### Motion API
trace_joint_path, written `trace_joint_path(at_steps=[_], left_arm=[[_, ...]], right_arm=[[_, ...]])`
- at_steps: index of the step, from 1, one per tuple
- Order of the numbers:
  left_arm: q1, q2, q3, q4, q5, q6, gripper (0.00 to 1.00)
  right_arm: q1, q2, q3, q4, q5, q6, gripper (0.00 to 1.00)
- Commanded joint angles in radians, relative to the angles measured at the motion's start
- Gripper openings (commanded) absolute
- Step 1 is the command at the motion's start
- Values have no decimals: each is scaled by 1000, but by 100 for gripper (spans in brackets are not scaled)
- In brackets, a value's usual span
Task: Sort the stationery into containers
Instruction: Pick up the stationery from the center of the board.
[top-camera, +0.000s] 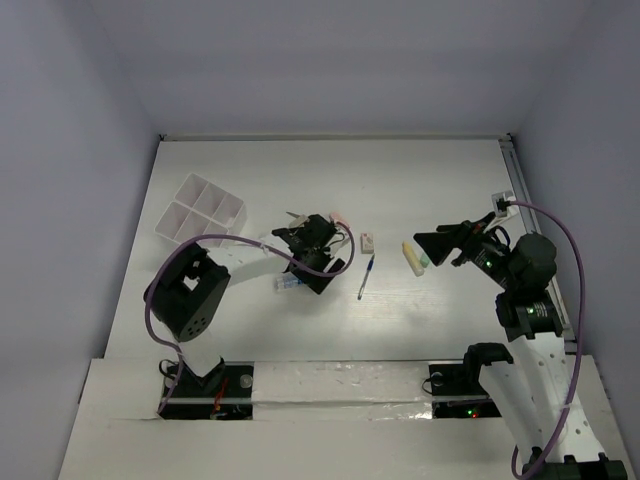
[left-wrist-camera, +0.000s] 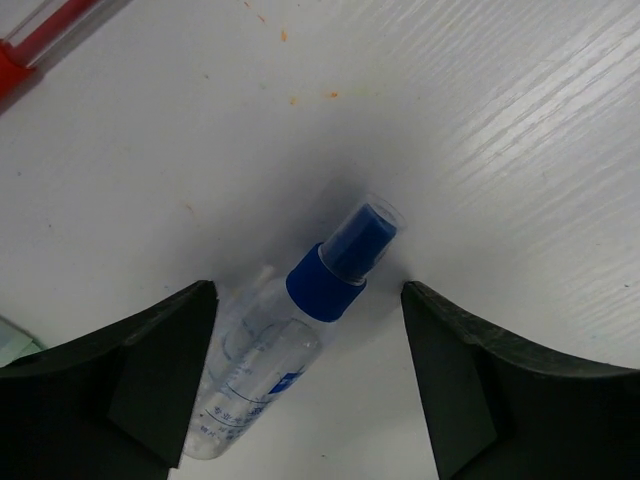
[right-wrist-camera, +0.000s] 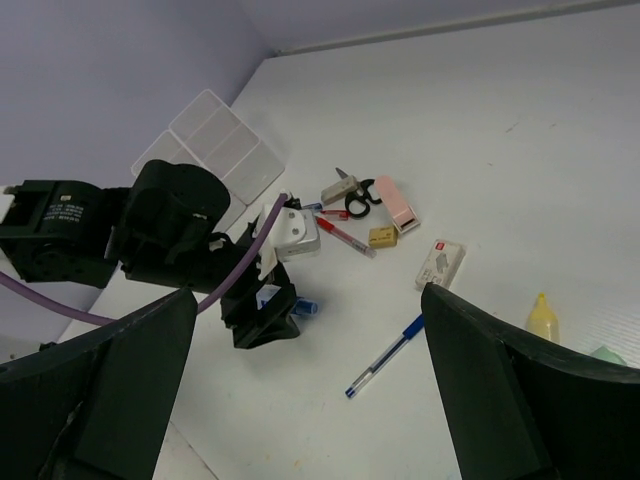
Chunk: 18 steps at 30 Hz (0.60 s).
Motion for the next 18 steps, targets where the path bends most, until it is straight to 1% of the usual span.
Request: trace_joint_path(at_steps=[1,2,4,5,6,7,9,10,11,13,16,18], left_arm=[[0,14,35,-25,-23,0,70],[0,23,37,-28,-17,-2,65],[0,23,34,-29,-11,-6,45],[0,21,34,-28,-9,-6,45],[0,20,31,-28,-5,-8,41],[0,20,29,-28,-4,-13,31],[0,17,29,-31,0,-14,16],[0,15,29,-32,-3,-20,2],[0,8,32,-35,-4,-23,0],[0,-9,35,-32,3,-26,0],[0,-84,55,-12,-1,-48,0],[0,-165,84,21,-32,-89,0]], right_arm=[[10,-8,11,11,20,-16,100],[10,-9,11,9,20,-16,100],[10,-8,8,11,18,-16,100],[10,-8,9,11,18,-16,100],[10,-8,9,11,18,-16,100],[10,-6,9,11,16,-18,100],[10,-4,8,14,15,-16,100],[10,-3,9,14,13,-16,100],[10,-1,8,14,13,-16,100],[10,0,8,18,10,-15,100],[10,12,11,20,15,-13,100],[10,18,12,18,24,-18,100]])
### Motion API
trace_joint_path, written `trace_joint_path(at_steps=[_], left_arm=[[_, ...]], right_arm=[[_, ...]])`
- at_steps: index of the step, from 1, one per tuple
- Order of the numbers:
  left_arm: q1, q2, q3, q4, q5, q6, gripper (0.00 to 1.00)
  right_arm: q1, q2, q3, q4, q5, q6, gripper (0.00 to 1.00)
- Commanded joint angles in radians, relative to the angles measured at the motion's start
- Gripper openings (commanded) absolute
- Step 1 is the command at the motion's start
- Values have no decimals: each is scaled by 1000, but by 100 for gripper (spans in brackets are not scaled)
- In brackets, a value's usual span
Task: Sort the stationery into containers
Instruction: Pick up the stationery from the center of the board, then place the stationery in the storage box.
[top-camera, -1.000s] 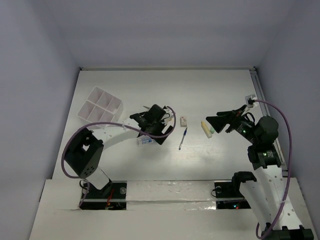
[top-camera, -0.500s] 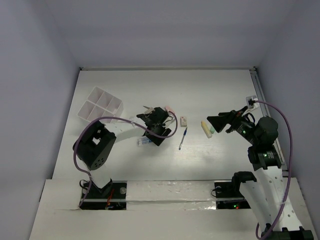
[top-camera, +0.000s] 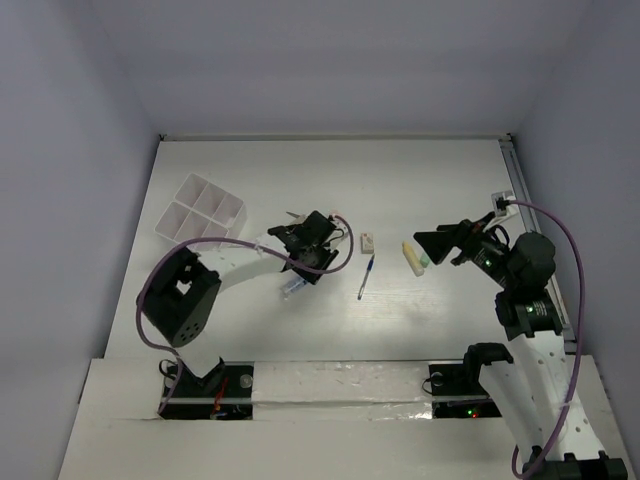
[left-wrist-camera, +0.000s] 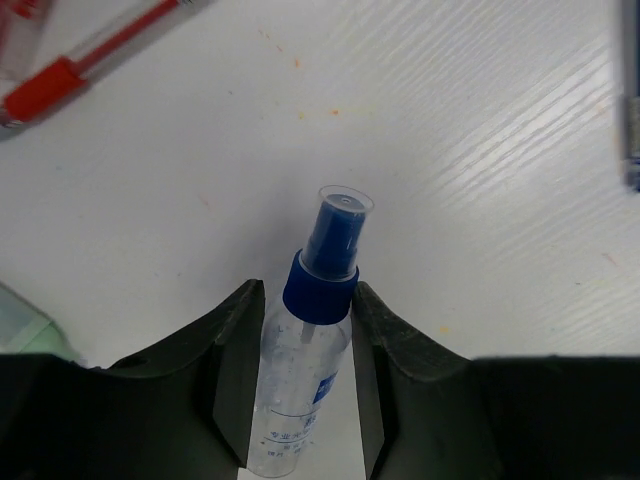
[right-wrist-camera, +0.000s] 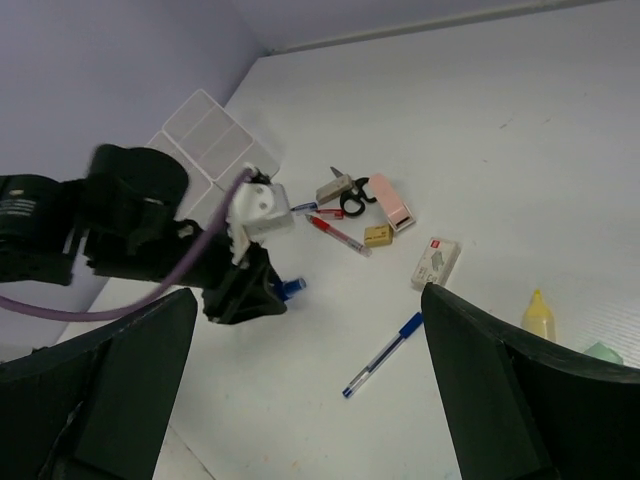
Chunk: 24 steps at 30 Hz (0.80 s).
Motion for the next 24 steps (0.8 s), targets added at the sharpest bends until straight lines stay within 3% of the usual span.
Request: trace_joint_path(at_steps=[1,5,10,17,24], left_arm=[[10,-170,88,41,-39,-62,0],[107,-317,154,128,-87,-120,0],[352,-435,181,364,-159,-201,0],[544,-411,164,593,-265,-199,0],[631,-377,105,792,-370,-151,0]], right_arm=[[10,8,11,23,20,-18,100],[10,43,-5,55,23,-12,100],[28,117,-32,115,-8,2,100],[120,177,-68,202,35,0,100],[246,209,-95,270,79,-26,100]])
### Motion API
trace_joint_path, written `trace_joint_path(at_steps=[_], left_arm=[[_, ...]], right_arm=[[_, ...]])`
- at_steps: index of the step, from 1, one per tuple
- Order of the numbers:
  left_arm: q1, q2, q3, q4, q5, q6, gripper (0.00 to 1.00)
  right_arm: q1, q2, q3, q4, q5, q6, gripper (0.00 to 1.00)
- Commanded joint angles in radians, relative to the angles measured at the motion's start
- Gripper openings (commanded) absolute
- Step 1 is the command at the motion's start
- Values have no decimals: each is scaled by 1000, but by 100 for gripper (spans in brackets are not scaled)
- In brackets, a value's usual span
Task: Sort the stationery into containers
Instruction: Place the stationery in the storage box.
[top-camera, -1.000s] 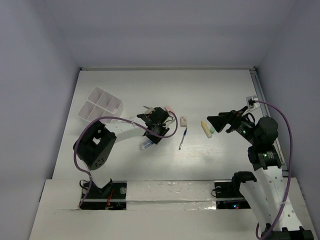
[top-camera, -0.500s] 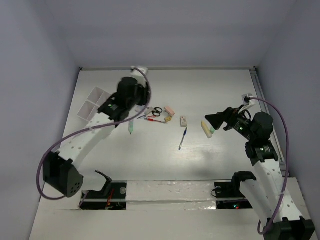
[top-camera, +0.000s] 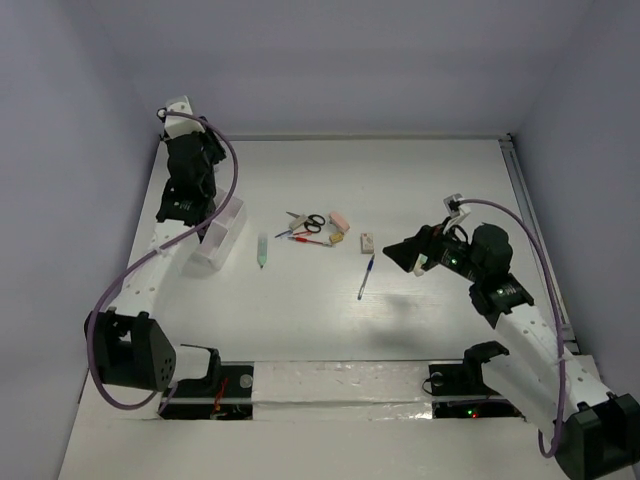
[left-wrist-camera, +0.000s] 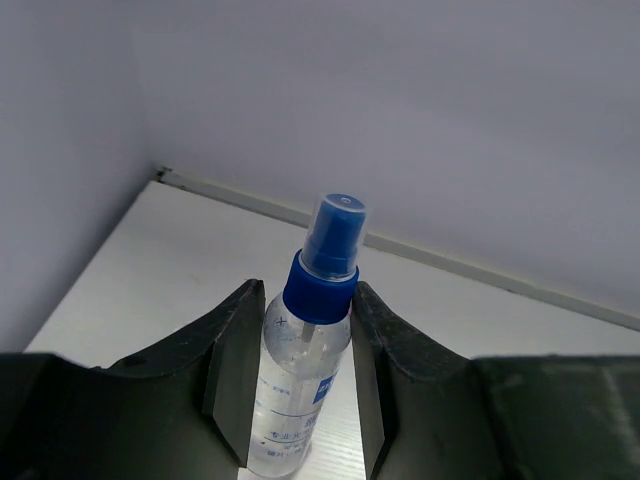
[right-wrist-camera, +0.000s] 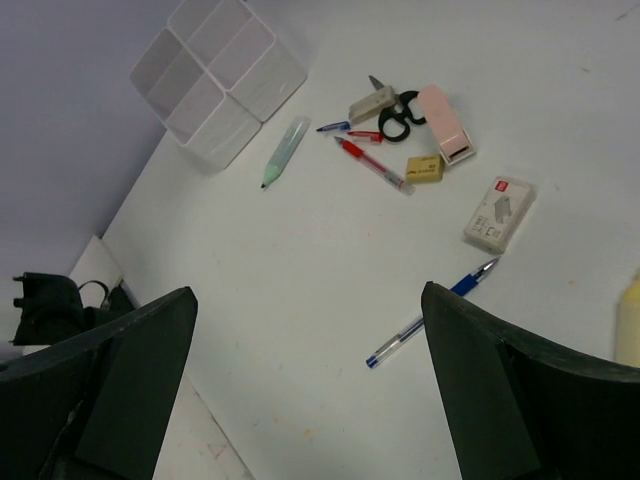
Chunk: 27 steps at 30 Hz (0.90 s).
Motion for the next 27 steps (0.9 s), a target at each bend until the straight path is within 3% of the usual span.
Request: trace_joint_path(at_steps=[1,14,27], left_arm=[[34,0,-26,182,-93,43,0],[181,105,-143,326,-59,48,0],[199,227,-146,392,-38,72,0]], right_arm=[[29,-1,-7,111,22,-22,100],[38,-15,-48,174,-13,-1,100],[48,-15,-60,213,-17,-5,100]])
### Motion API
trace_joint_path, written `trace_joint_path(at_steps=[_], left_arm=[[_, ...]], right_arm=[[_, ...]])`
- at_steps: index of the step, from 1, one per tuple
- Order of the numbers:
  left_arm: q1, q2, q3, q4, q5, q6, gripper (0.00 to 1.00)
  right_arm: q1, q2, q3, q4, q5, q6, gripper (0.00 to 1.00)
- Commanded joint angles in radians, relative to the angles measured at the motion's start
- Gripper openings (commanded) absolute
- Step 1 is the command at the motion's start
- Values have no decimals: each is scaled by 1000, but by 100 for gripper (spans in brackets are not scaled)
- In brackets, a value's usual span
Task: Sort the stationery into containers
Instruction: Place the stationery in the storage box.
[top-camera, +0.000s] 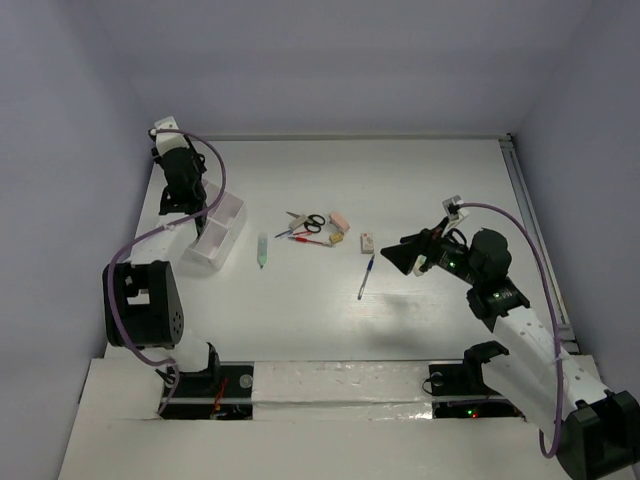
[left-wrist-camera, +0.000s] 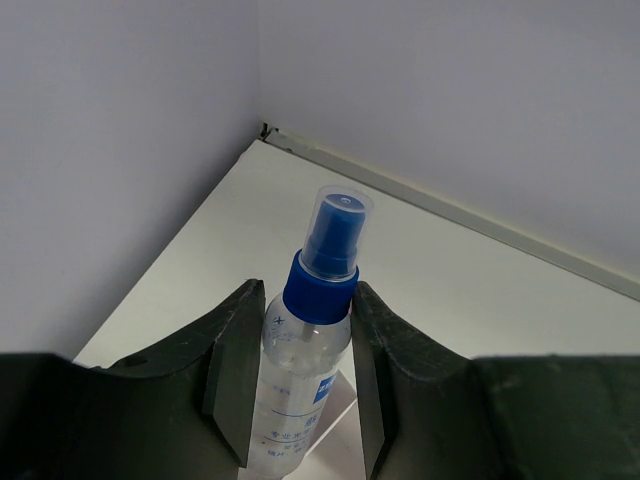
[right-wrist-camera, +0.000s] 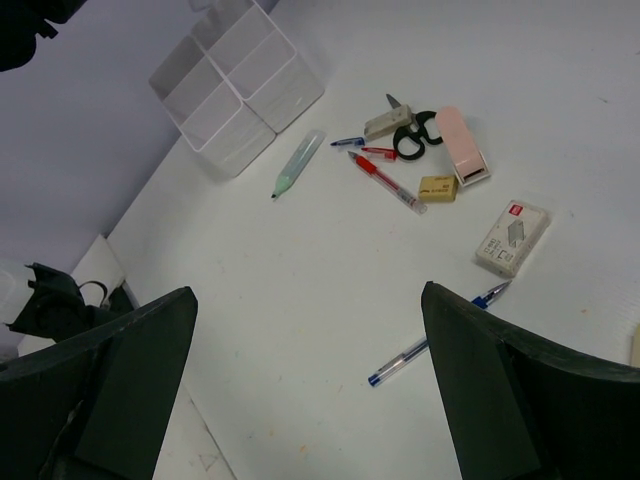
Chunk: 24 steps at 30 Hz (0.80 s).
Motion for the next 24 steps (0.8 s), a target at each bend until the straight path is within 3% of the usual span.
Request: trace_joint_path(at_steps=[1,18,24], left_arm=[[9,10,-4,104,4,15,0],[9,93,-33,143,-20,39,1],[9,94,-51,149,-40,35,14]], right_arm=[[11,-15,-4,81,-10,-9,100],[11,-10,-11,98,-13,-16,100],[11,-13,-10,92,-7,-22,100]])
